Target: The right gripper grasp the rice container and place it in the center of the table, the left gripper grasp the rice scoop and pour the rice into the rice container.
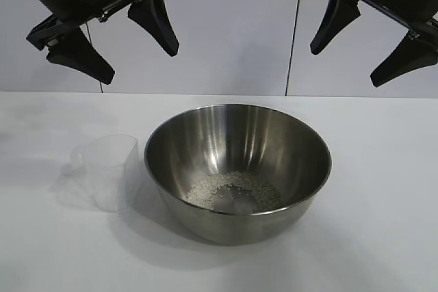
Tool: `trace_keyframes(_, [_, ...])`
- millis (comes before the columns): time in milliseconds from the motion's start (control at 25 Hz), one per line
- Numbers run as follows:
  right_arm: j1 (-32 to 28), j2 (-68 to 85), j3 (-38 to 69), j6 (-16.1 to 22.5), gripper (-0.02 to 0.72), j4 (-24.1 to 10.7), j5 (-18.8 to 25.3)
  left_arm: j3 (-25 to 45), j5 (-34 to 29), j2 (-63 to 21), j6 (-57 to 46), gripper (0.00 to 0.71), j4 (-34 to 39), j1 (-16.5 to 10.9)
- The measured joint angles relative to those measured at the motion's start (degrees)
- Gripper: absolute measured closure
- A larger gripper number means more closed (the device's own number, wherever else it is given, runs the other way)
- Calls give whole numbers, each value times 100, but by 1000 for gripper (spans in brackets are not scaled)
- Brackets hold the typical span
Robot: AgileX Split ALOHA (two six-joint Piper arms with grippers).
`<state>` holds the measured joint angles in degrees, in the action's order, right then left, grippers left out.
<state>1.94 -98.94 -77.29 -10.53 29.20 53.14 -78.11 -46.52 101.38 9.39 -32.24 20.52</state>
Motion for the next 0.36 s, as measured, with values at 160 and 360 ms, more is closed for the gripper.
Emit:
trace_keyframes(160, [0,0,0,0,62,0,-17,0,5,0,0,16,0,0])
trace_keyframes(360, [0,0,0,0,62,0,-22,0,5,0,0,16,0,0])
